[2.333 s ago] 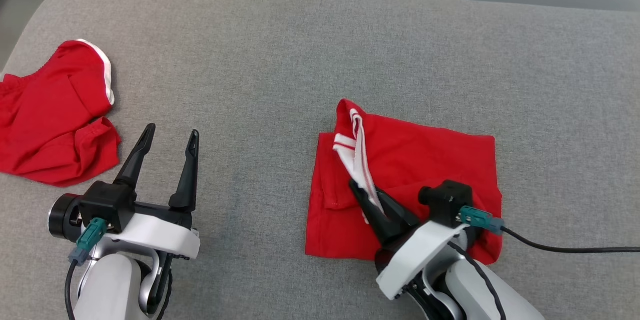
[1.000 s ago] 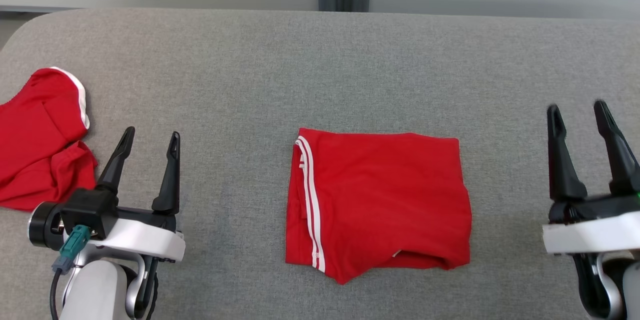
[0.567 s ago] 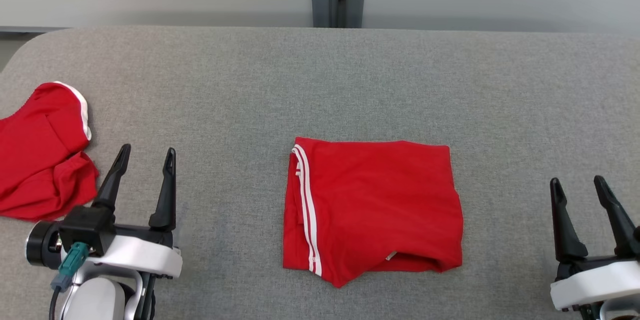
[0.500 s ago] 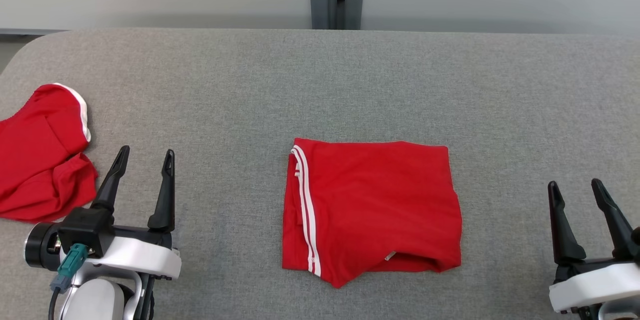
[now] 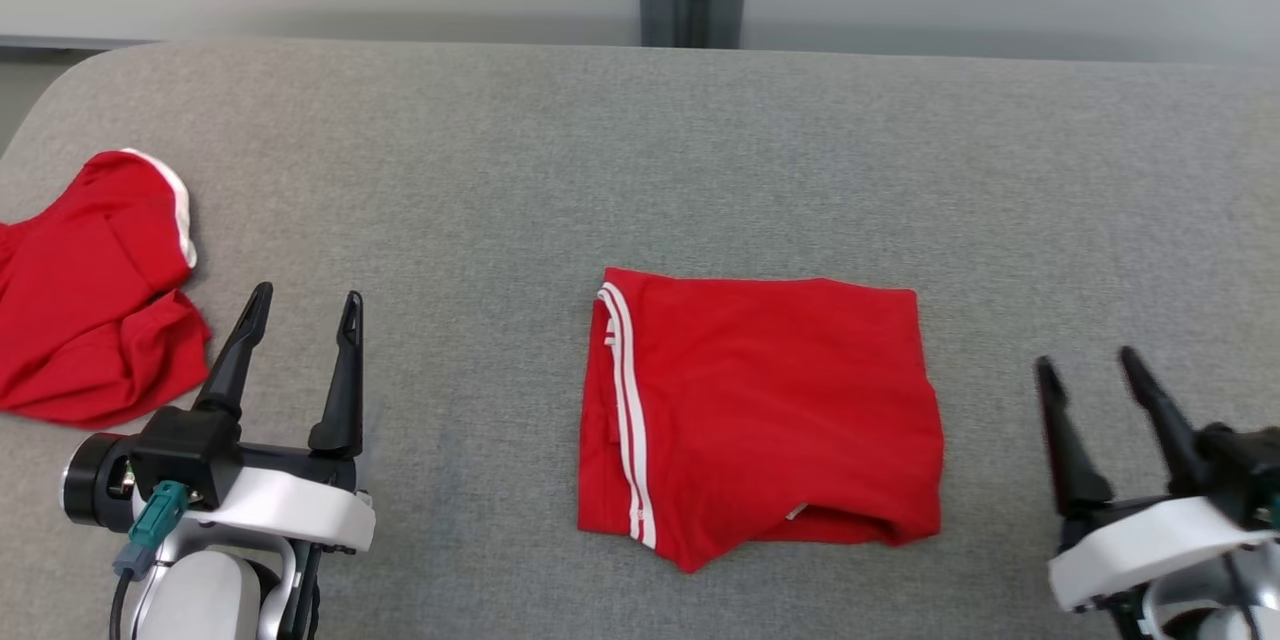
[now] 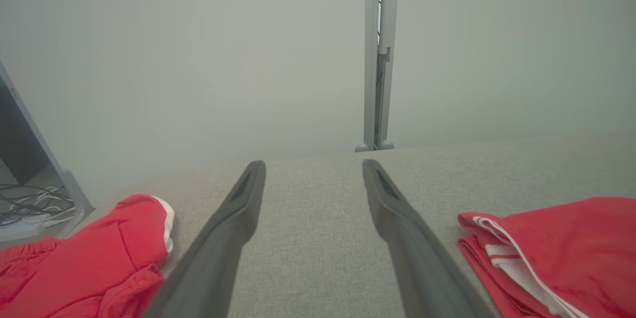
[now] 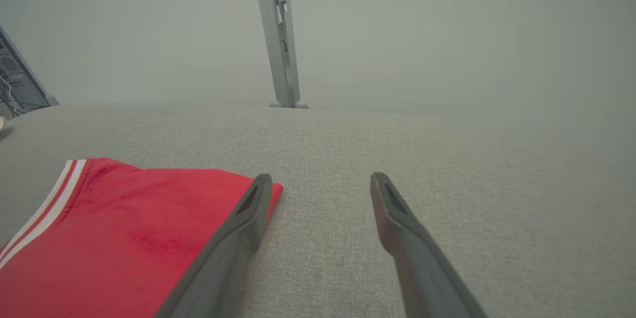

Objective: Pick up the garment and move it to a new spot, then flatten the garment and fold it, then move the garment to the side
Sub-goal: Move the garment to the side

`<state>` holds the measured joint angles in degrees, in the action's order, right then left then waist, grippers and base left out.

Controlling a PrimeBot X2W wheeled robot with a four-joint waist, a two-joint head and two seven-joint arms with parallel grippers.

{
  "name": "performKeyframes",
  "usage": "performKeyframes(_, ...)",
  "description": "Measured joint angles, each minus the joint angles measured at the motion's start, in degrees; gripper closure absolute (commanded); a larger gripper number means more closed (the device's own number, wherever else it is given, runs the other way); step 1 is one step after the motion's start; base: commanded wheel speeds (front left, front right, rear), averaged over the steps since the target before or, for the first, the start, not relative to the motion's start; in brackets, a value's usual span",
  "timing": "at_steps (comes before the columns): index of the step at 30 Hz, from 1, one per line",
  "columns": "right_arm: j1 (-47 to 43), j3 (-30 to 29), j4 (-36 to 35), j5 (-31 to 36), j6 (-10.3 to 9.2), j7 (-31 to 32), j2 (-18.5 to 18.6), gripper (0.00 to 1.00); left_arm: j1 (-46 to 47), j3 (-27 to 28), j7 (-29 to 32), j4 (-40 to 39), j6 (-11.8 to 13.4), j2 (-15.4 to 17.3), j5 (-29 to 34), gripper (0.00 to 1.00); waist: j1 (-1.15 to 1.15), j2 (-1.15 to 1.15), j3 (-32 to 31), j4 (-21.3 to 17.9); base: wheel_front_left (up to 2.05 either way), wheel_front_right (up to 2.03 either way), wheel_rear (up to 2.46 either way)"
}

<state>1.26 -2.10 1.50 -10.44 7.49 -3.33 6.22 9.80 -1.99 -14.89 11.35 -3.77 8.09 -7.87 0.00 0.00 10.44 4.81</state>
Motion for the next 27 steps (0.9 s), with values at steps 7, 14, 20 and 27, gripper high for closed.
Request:
performKeyframes(7,1.8,6.4,4.7,-1.4,0.0,2.3,-0.2,0.0,0.7,-1.1,0.0,0.6,0.1,-0.6,-0.4,0.0,0.0,0.0,1.2,2.7,0.0,0.0,0.0)
performKeyframes(14,3.5,7.1,12.8,-2.7,0.01,5.7,-0.8,0.0,1.4,-1.8,0.0,1.6,-0.1,-1.3,-0.7,0.0,0.0,0.0,2.2,5.5,0.0,0.0,0.0)
performKeyframes(20,5.7,8.1,15.9,-3.2,-0.01,8.6,-1.4,0.53,2.2,-1.8,0.0,1.6,-0.1,-1.5,-0.7,0.0,0.0,0.0,3.0,6.1,0.0,0.0,0.0)
performKeyframes(27,8.2,12.5,9.3,-2.0,0.0,6.1,2.6,1.0,2.6,-1.3,0.0,0.9,-0.1,-1.4,-0.7,0.0,0.0,0.0,3.8,4.4,0.0,0.0,0.0)
